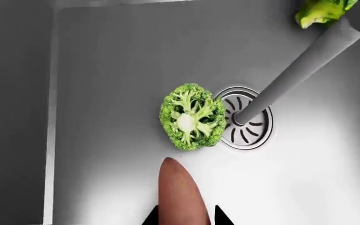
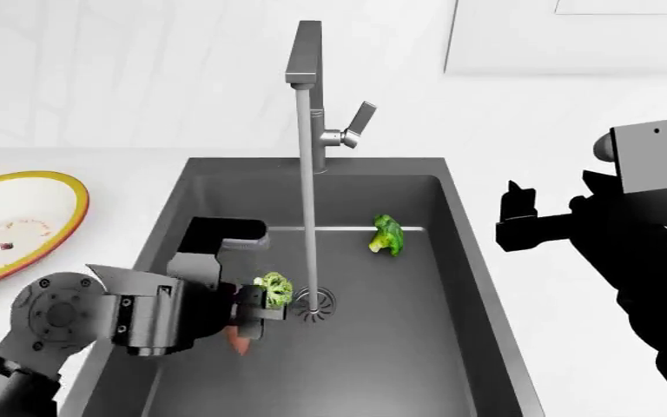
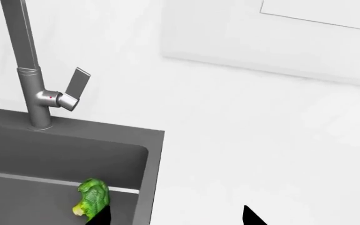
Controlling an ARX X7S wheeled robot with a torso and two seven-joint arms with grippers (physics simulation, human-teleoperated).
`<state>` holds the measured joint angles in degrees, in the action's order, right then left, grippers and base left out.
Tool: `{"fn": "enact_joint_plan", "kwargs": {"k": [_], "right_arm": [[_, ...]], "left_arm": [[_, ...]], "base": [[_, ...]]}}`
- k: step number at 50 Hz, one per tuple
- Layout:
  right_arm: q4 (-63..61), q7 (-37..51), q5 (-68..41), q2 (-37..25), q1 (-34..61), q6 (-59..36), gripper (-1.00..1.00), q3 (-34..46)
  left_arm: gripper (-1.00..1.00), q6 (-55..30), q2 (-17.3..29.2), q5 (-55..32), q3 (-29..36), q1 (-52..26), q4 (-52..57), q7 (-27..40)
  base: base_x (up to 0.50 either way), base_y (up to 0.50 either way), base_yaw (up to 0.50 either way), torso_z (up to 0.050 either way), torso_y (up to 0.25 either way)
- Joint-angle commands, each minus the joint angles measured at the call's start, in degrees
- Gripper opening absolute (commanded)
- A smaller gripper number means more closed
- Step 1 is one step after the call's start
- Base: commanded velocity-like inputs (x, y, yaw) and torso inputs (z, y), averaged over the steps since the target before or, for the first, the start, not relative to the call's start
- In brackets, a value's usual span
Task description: Pick the sweet potatos and broccolis from the sink and place them in one bowl. Place the broccoli in the other bowl. Then turn off the sink faucet.
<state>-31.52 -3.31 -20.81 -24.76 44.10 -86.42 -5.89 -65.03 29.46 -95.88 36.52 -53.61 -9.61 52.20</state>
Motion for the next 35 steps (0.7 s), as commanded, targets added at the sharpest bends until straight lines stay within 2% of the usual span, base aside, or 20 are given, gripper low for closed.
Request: {"fn": "enact_joint_plan", "kwargs": {"k": [1, 2, 9, 11, 17, 18, 20, 30, 33, 35], "right_arm": [[0.91, -0.08, 0.05, 0.66, 0.11, 0.84, 1.00, 0.56], [0.98, -0.06, 0.00, 0.76, 0.15, 0.92, 1.00, 0.51], [2.36, 0.05, -0.22, 1.25, 0.05, 1.57, 1.00, 1.77], [2.74, 0.02, -0.21, 1.10, 0.19, 1.94, 1.00, 2.76], [3.13, 0.25, 0.06, 0.91, -0.21, 3.76, 1.00, 3.00], [2.93, 0.00, -0.01, 0.64, -0.40, 4.39, 1.00, 3.16], [3.08, 0.14, 0.05, 0.65, -0.53, 4.62, 1.00, 2.93], [3.11, 0.59, 0.16, -0.11, 2.46, 4.31, 1.00, 4.58], [5.54, 0.09, 0.28, -1.39, 6.87, 3.54, 1.00, 6.41], [9.25, -0.58, 0.83, -2.62, 13.17, 3.90, 1.00, 9.33]], "left_arm": [[-1.00, 2.70, 3.44, 3.10, -2.19, -2.61, 9.11, -3.83], [-1.00, 2.78, 4.16, 6.00, -1.53, -3.79, 10.94, -6.70], [-1.00, 6.55, 5.54, 7.45, -5.61, -7.88, 17.06, -7.74], [-1.00, 6.34, 6.14, 8.90, -5.35, -9.30, 19.81, -10.40], [-1.00, 9.75, 8.49, 23.12, -2.24, -12.52, 24.32, -15.00], [-1.00, 12.37, 9.11, 27.10, -1.28, -12.99, 25.88, -18.65], [-1.00, 12.04, 8.96, 23.92, -3.24, -13.65, 24.36, -18.10], [-1.00, 16.52, 7.70, 25.38, -4.75, -12.27, 19.13, -21.28], [-1.00, 16.29, 8.20, 25.20, -4.66, -12.17, 19.51, -21.67], [-1.00, 16.01, 8.39, 24.93, -4.75, -12.56, 19.89, -21.63]], "base": [[0.00, 0.00, 0.00, 0.000, 0.000], [0.00, 0.00, 0.00, 0.000, 0.000], [0.00, 0.00, 0.00, 0.000, 0.000], [0.00, 0.00, 0.00, 0.000, 0.000], [0.00, 0.00, 0.00, 0.000, 0.000], [0.00, 0.00, 0.00, 0.000, 0.000], [0.00, 0.00, 0.00, 0.000, 0.000], [0.00, 0.00, 0.00, 0.000, 0.000], [0.00, 0.00, 0.00, 0.000, 0.000], [0.00, 0.00, 0.00, 0.000, 0.000]]}}
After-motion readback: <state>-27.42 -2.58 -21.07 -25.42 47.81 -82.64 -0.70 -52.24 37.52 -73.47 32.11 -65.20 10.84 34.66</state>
